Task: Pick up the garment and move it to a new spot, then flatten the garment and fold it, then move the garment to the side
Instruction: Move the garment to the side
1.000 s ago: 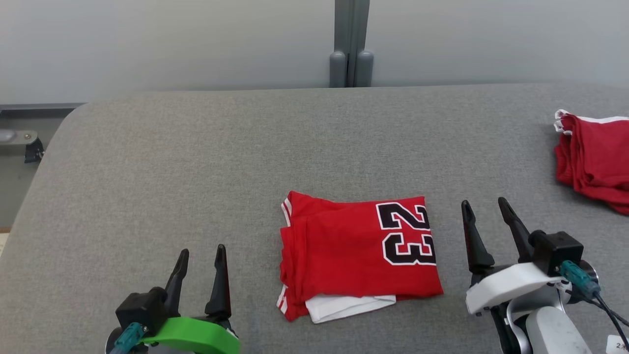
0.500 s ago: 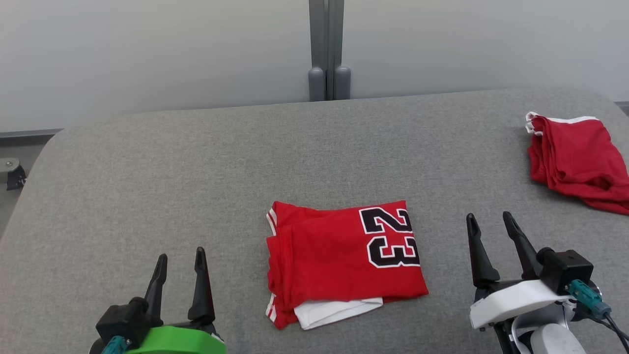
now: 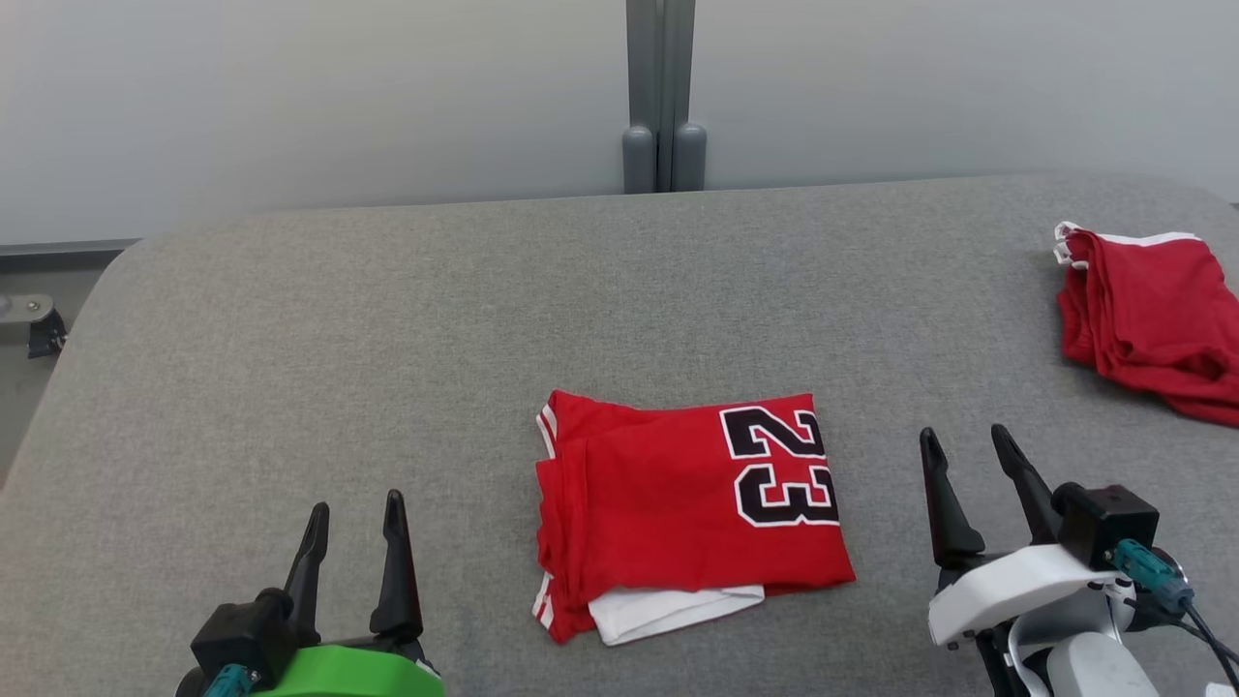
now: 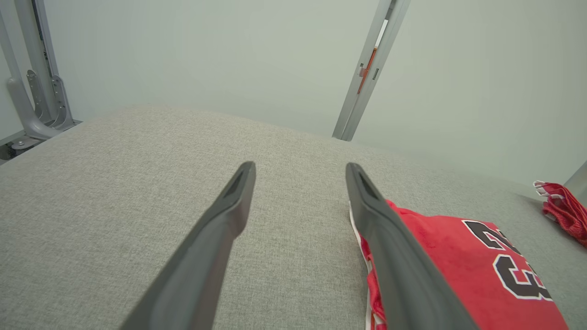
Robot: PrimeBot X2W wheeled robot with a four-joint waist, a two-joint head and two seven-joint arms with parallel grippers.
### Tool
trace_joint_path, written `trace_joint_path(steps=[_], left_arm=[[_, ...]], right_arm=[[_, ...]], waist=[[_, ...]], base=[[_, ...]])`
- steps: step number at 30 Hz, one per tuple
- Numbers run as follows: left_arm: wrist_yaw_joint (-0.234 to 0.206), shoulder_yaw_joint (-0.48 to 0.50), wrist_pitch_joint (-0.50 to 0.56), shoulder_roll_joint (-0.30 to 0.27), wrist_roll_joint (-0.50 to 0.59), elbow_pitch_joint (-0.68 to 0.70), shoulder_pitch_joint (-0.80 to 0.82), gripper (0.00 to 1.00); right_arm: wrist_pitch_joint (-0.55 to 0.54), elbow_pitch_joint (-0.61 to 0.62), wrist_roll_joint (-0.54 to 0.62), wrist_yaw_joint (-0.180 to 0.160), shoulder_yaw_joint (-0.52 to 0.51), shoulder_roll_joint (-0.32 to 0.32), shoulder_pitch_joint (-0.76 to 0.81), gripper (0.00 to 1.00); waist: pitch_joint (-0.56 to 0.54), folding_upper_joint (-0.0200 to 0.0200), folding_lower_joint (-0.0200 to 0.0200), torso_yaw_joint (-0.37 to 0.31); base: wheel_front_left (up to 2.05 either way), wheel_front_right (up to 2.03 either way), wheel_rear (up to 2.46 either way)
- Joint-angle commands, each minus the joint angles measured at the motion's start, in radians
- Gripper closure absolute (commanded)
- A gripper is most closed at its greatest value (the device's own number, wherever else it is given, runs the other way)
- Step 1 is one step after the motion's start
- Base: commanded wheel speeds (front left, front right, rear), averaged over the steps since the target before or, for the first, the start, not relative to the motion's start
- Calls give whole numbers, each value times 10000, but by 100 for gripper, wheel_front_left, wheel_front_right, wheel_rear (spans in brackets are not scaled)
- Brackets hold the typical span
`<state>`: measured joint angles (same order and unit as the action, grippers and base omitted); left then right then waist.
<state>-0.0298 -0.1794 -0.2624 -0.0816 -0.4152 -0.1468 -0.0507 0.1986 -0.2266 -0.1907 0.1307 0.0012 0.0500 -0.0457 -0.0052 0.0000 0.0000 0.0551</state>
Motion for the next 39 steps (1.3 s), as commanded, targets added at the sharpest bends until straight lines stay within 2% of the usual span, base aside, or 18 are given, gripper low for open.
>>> trace_joint_path(steps=[1,6,9,13,17,21,29,31,33,34,39], left_arm=[[61,53,-27,22,111,-38,-60,0],[94,114,-29,76,244,-55,49,0],[112,155,-28,89,322,-57,141,0],[172,194,-28,110,388,-78,268,0],[194,277,-29,128,440,-87,339,0],[261,287,-28,145,502,-132,366,0],[300,339,-28,183,597,-168,354,0],[297,359,-28,189,606,-159,321,0],[310,372,-28,189,637,-151,275,0],[329,364,-28,191,652,-153,265,0],[374,364,-28,193,724,-162,266,0]], right_arm=[[-131,-31,49,-4,-60,18,-217,0],[-1118,-175,354,-4,-159,16,-768,0],[-2265,-466,442,-4,-96,51,-1187,0],[-3667,-988,55,-4,73,373,-1693,0],[-4554,-1600,-542,-4,329,560,-2039,0],[-5045,-2356,-1193,-4,393,723,-2239,0],[-5121,-3757,-1787,-4,760,677,-2694,0],[-5036,-4059,-1878,-4,865,665,-2825,58],[-4963,-4361,-1964,-4,947,645,-2936,89],[-4893,-4517,-1989,-4,994,639,-3026,100],[-4445,-4970,-1988,-13,1082,743,-3486,100]], waist=[[25,0,0,64],[124,0,0,251],[217,0,0,435],[343,0,0,764],[478,0,0,1075],[563,0,0,1392],[643,0,0,1725],[652,0,0,1726],[668,0,0,1687],[684,0,0,1647],[803,0,0,1258]], base=[[0,0,0],[0,0,0],[0,0,0],[0,0,0],[0,0,0],[0,0,0],[0,0,0],[0,0,0],[0,0,0],[0,0,0],[0,0,0]])
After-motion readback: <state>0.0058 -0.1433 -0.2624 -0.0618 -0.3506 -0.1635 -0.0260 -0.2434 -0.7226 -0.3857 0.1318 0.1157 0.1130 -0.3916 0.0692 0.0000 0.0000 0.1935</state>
